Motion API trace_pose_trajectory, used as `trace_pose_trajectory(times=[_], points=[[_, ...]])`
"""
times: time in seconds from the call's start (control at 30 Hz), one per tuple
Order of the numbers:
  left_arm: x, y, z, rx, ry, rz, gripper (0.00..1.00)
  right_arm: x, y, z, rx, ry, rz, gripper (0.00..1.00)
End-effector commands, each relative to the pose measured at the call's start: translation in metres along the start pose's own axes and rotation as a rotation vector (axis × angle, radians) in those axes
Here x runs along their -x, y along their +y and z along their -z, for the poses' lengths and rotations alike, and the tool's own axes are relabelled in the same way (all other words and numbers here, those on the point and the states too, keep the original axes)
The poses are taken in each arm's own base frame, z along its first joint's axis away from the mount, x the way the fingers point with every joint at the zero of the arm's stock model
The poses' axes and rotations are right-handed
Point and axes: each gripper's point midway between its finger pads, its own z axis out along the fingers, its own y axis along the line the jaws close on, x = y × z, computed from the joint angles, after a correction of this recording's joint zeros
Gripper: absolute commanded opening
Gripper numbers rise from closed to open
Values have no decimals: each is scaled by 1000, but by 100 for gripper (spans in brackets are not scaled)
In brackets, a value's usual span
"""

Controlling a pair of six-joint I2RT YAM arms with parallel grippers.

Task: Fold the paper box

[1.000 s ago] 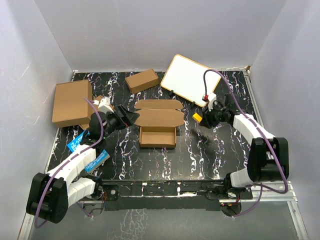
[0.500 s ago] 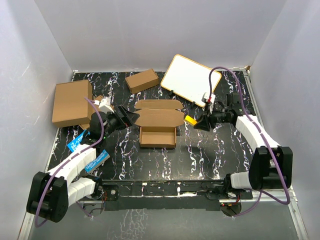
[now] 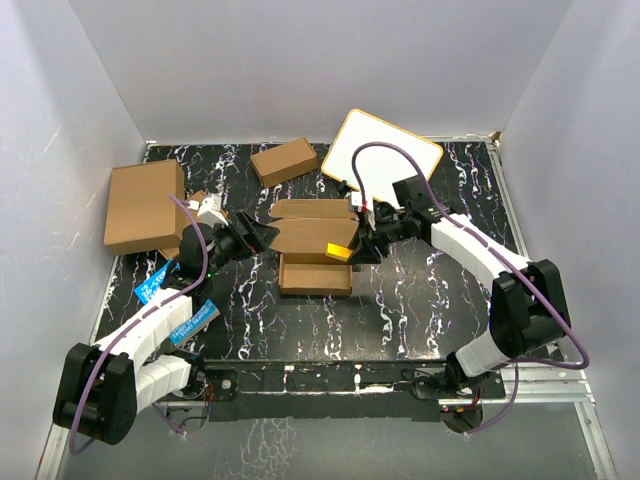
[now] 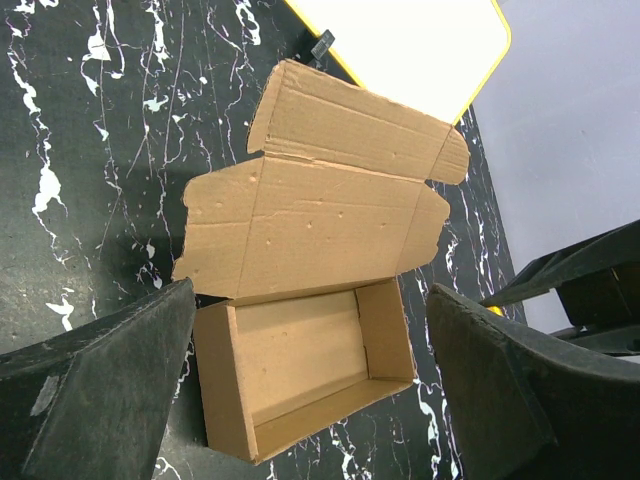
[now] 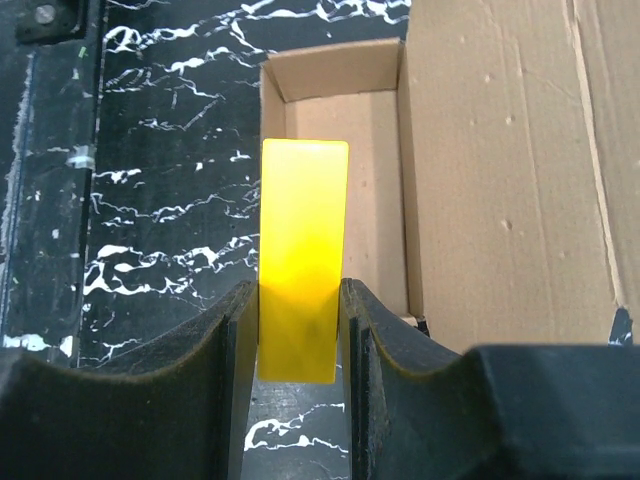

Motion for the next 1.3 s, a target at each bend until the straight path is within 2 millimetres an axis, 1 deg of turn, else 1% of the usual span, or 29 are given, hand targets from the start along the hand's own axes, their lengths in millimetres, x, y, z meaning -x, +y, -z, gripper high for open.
trace_pose_trajectory(times=[0.0, 0.27, 0.37, 0.63, 0.83, 0.93, 1.03, 1.17, 1.27], points=[[6, 0, 3, -4, -36, -3, 96, 4, -21, -2, -96, -25, 40, 8], [1, -1, -2, -18, -20, 27, 96, -11, -36, -3, -188, 8, 0, 8], [1, -1, -1, -19, -22, 27, 96, -18, -40, -7, -211, 33, -10, 8], [-4, 1, -2, -23, -13, 45, 96, -23, -33, -36, -179, 93, 3, 8], [-4, 2, -2, -18, -13, 46, 96, -27, -42, -54, -241, 149, -5, 9], [-4, 2, -2, -19, -13, 47, 96, -29, -38, -64, -228, 170, -1, 24], [-4, 2, -2, -17, -11, 48, 96, -27, -34, -69, -218, 172, 8, 38], [-3, 2, -1, -13, -15, 47, 96, -22, -33, -67, -228, 164, 15, 57], [-3, 2, -2, -12, -12, 46, 96, -17, -30, -65, -218, 148, 20, 69]])
